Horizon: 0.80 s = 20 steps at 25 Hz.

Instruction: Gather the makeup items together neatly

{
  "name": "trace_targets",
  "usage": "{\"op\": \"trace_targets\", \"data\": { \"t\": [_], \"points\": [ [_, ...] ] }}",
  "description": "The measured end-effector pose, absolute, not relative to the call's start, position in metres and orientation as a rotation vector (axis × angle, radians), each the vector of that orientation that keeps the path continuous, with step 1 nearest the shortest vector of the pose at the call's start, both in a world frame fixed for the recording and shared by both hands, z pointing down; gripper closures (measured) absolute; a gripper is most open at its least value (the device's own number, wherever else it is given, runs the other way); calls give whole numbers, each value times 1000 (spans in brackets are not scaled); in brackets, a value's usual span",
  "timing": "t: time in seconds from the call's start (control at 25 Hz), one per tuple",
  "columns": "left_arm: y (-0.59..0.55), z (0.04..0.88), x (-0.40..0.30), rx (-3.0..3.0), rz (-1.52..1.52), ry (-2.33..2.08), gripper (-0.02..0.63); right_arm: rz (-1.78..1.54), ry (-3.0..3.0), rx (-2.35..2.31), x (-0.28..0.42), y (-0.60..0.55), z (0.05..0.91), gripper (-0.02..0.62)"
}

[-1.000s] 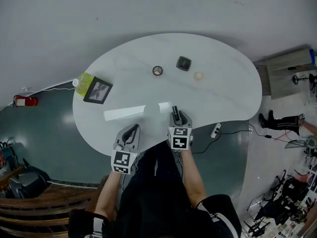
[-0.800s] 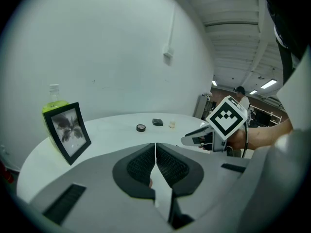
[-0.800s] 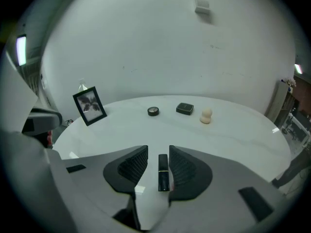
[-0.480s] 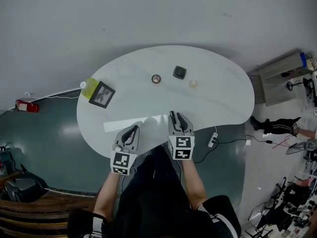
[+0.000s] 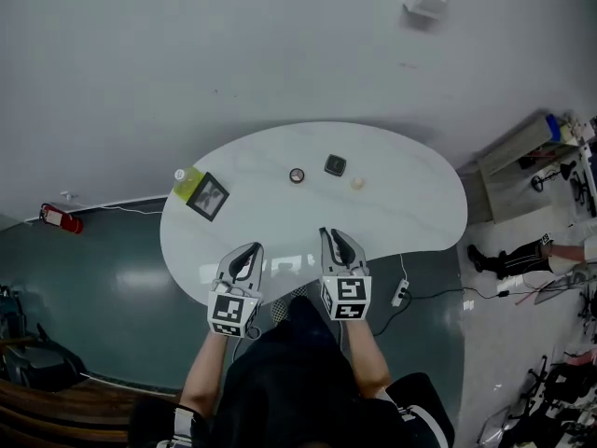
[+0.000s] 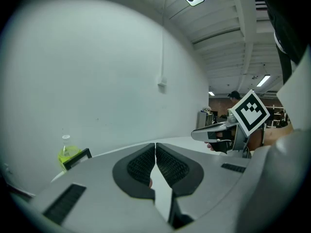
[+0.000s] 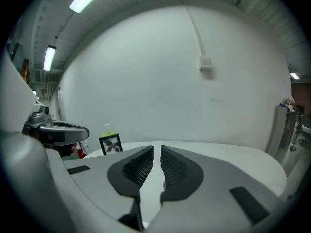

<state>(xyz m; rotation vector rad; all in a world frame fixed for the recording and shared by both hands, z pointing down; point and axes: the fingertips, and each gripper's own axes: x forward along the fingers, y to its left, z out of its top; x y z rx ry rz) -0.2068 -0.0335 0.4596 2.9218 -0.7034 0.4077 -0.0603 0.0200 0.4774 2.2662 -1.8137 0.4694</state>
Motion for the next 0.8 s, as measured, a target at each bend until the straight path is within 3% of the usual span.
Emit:
{"op": "trace_targets", "data": {
  "t": [0.8],
  "points": [
    [4,395,-229,2982,201,-720,586,281,-1885,2343,-96,64,413,560]
  ]
}}
